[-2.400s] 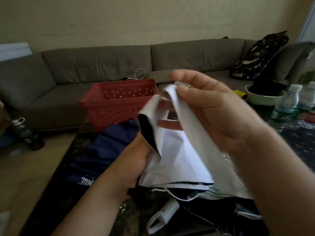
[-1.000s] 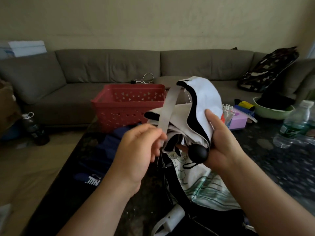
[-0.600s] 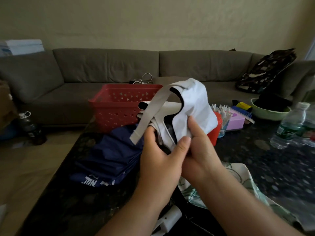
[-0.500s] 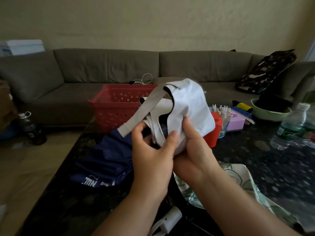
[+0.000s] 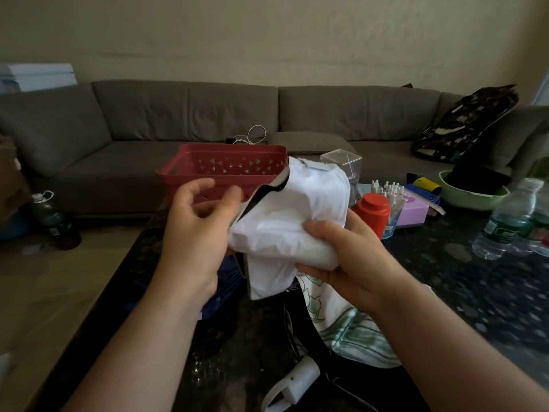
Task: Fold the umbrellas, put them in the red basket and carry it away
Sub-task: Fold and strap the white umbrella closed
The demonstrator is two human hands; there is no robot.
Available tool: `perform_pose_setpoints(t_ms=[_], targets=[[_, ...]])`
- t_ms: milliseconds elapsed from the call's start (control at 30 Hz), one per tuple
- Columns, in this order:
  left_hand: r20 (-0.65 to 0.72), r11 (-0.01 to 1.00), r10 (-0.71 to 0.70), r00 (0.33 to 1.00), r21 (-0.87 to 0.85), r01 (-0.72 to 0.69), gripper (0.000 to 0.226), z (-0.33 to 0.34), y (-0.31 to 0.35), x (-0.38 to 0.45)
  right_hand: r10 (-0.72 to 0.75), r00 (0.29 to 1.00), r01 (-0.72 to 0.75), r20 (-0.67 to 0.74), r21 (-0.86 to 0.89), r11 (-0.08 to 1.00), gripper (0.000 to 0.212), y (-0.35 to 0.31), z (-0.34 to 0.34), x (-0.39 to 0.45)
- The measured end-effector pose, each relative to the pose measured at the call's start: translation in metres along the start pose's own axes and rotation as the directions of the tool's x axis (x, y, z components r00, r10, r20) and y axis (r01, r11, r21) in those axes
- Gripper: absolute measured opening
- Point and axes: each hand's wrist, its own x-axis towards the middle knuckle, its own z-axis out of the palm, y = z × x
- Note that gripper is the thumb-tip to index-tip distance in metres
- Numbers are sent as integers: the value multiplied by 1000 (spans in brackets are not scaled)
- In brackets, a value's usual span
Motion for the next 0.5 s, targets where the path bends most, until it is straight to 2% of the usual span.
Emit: perform_pose_setpoints(t_ms=[67,100,167,200,267,333,367,433,500], targets=[[-122,975,-44,992,-220,16,35,9,-3,-10,-50,991,65,-121,127,990,38,1,8,2],[-174,975,-48,984,-220,9,42,13,-7,-16,-78,980,114,-182,196,974,39,0,12,3],[-182,987,-49,982,-162,19,54,23,-15,-30,-123,946,211,-298,282,936,43,-2,19,4],[-118,987,-77,990,-152,58,58,29,-19,-37,-139,929,248,-344,299,922,44,-1,23,4],[122,979,-119,985,-154,137,66,40,-28,-48,-159,910,278,-384,278,919,45,5,33,0],[304,988,-68,950,-112,106,60,46,-30,-55,-183,919,262,-350,192,946,50,14,42,-7],[343,993,-41,938,-90,76,52,45,-29,-54,-196,929,247,-314,131,960,53,18,46,-10],[326,990,-62,943,-101,99,41,42,-27,-47,-213,951,219,-225,-1,976,55,20,49,-16],[259,973,-144,955,-137,184,35,35,-23,-39,-178,978,162,-106,-138,977,54,17,46,-20]])
